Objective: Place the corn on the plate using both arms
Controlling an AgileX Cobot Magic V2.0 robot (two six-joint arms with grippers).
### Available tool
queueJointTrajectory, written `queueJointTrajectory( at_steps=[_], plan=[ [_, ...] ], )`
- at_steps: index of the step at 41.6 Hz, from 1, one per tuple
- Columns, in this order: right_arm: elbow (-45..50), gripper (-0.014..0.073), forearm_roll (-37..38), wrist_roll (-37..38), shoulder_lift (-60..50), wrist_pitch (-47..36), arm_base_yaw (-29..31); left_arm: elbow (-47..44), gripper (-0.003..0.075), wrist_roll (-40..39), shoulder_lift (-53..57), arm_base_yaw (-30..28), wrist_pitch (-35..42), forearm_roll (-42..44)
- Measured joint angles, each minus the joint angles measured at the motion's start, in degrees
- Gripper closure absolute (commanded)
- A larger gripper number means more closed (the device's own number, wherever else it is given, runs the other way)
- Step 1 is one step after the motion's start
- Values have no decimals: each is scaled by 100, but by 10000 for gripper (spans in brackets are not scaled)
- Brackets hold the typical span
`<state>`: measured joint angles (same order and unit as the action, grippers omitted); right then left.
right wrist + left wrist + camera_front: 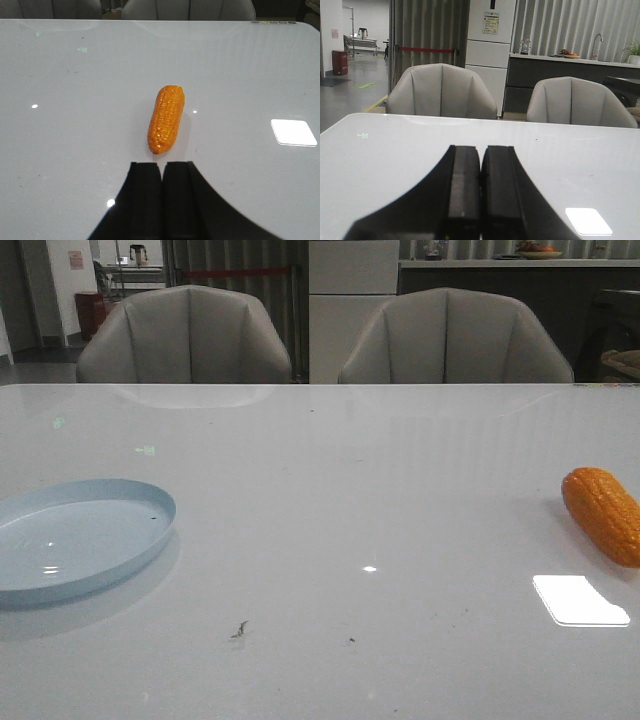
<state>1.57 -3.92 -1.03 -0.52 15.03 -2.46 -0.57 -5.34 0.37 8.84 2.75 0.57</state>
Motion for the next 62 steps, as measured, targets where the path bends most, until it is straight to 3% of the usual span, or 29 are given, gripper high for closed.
queueJointTrajectory(
  at_steps=[43, 62],
  plan=[
    [0, 569, 0, 0, 0, 0, 0, 0, 627, 0, 0, 0, 0, 0],
    [0, 569, 10, 0, 0, -412, 0, 0, 627, 0, 0, 0, 211, 0]
  ],
)
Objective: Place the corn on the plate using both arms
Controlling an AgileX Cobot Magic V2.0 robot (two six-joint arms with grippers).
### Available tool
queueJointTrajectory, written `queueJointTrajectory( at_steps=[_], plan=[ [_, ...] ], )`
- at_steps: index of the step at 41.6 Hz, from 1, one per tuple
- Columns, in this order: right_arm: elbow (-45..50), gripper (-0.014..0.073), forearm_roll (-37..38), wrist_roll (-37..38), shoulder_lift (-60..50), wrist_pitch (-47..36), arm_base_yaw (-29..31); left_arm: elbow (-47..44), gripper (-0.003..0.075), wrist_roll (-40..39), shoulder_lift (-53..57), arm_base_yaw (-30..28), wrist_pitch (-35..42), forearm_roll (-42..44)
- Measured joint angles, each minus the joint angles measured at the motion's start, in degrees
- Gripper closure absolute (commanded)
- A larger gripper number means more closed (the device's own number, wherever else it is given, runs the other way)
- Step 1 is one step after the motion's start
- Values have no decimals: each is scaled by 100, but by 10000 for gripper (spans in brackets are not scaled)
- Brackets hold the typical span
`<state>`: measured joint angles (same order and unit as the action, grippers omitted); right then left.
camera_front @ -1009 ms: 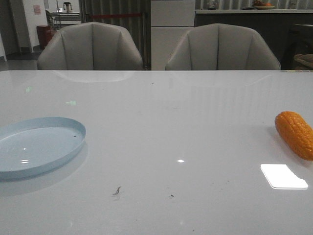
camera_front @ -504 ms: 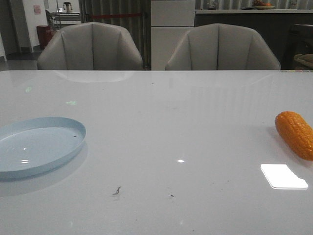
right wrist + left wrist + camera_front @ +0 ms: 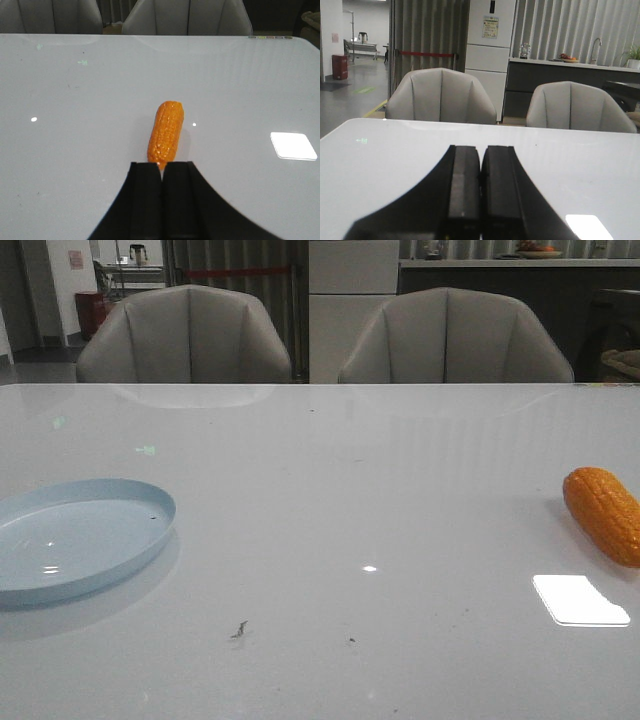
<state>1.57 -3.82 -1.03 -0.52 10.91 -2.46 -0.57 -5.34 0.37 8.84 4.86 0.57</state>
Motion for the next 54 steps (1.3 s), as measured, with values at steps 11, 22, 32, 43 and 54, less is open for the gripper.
queueJointTrajectory(
  at_steps=[11, 22, 32, 43, 54],
  plan=[
    [-191, 568, -140, 0, 0, -89, 0, 0, 627, 0, 0, 0, 303, 0],
    [-1681, 568, -186, 0, 0, 222, 0, 860, 627, 0, 0, 0, 312, 0],
    [-2922, 568, -186, 0, 875, 904, 0, 1941, 627, 0, -425, 0, 273, 11],
    [-3947, 568, -188, 0, 3048, 779, 0, 3448, 627, 0, -2892, 0, 60, 11],
    [-3955, 568, -198, 0, 4301, 886, 0, 3559, 627, 0, -4921, 0, -486, 11]
  ],
)
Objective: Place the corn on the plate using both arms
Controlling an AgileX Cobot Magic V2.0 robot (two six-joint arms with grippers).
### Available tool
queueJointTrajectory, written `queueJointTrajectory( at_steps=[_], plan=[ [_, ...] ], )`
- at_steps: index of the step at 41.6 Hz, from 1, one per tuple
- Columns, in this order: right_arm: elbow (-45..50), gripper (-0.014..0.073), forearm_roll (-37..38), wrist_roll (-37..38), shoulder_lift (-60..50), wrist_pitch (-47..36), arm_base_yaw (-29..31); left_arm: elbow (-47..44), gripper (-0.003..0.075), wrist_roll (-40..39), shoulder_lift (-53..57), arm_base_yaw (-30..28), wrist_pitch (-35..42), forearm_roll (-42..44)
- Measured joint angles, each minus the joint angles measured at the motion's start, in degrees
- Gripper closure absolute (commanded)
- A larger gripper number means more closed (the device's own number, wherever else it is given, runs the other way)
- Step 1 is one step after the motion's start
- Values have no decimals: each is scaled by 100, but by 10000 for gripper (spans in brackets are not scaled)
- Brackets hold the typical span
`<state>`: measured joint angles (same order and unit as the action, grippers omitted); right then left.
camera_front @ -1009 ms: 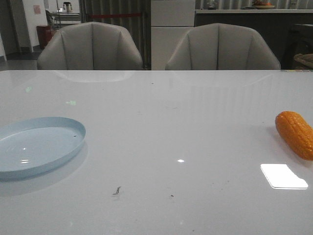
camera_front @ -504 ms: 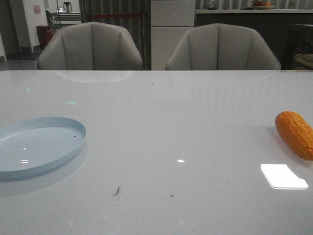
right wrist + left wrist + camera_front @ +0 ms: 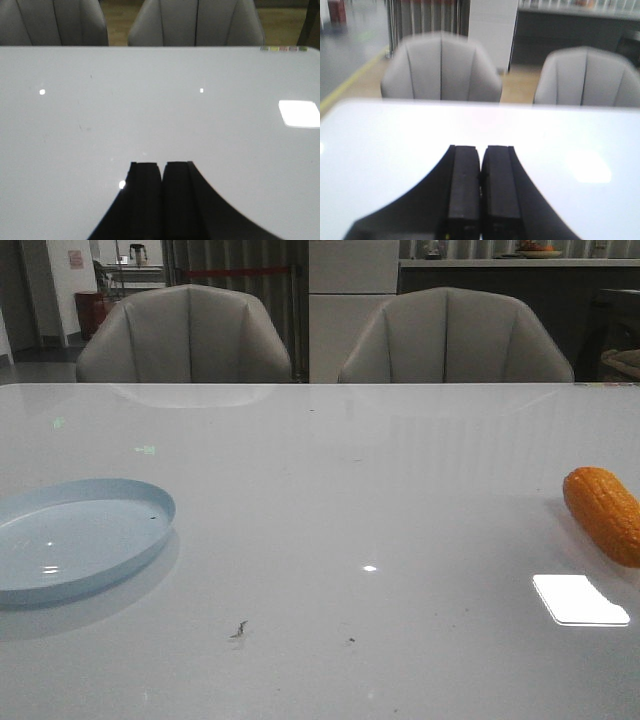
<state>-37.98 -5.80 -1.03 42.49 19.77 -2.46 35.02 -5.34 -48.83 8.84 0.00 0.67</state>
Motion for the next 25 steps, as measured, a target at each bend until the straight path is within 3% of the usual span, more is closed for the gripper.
queueJointTrajectory(
  at_steps=[15, 17, 22, 25],
  plan=[
    [0, 564, 0, 0, 886, 391, 0, 0, 626, 0, -1190, 0, -323, -10],
    [0, 531, 0, 0, 897, 391, 0, 0, 615, 0, -1217, 0, -402, -67],
    [0, 350, 0, 0, 904, 391, 0, 0, 469, 0, -1309, 0, -584, -99],
    [0, 244, 0, 0, 904, 391, 0, 0, 316, 0, -1376, 0, -659, -67]
  ],
)
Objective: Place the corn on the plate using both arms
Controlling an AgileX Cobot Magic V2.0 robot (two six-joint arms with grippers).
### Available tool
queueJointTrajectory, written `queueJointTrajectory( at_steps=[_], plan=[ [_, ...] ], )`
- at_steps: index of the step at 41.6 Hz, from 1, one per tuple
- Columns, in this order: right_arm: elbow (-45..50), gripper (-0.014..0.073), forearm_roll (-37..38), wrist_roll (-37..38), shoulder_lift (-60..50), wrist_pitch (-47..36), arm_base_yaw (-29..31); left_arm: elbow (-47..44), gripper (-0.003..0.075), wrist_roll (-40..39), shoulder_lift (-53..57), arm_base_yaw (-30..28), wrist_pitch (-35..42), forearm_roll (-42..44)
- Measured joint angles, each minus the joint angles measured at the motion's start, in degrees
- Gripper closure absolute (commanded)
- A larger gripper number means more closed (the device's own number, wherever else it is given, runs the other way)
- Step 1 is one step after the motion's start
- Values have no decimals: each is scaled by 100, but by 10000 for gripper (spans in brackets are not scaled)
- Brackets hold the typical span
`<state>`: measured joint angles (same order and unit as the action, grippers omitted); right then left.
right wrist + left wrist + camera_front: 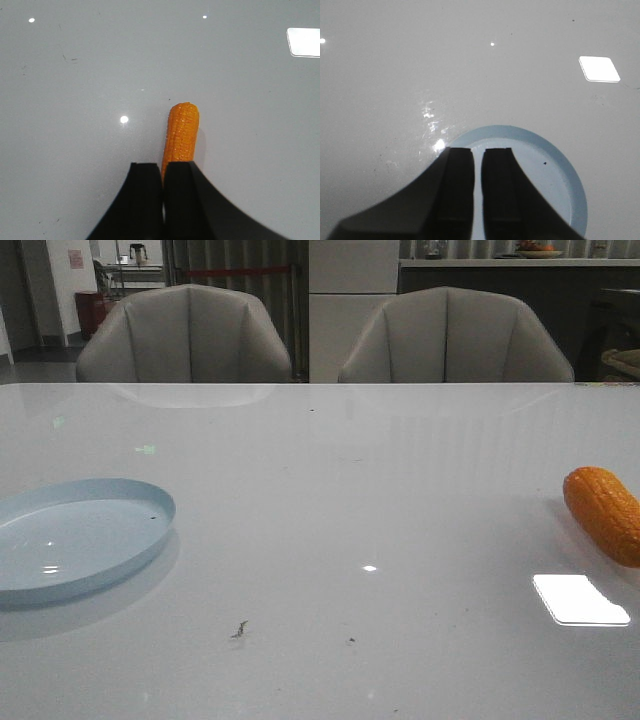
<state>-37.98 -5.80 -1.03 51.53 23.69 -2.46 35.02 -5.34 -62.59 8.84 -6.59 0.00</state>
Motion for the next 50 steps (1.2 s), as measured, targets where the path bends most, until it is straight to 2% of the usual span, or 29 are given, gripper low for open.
queueJointTrajectory(
  at_steps=[3, 5, 13, 18, 23, 28, 38, 50],
  plan=[
    [0, 201, 0, 0, 0, 0, 0, 3, 210, 0, -66, 0, -39, 0],
    [0, 200, 0, 0, 0, 0, 0, 3, 188, 0, -94, 0, -47, 0],
    [0, 201, 0, 0, 0, 39, 0, 13, 188, 0, -233, 0, 44, -129],
    [0, 201, 0, 0, 0, 39, 0, 85, 195, 0, -283, 0, -192, -224],
    [0, 201, 0, 0, 0, -22, 0, 568, 206, 0, -382, 0, -856, -198],
    [0, 201, 0, 0, 0, -32, 0, 1476, 206, 0, -754, 0, -1708, 0],
    [0, 201, 0, 0, 0, 7, 0, 3304, 206, 0, -2267, 0, -3408, 339],
    [0, 201, 0, 0, 0, 153, 0, 4043, 206, 0, -3932, -166, -4272, 574]
  ],
)
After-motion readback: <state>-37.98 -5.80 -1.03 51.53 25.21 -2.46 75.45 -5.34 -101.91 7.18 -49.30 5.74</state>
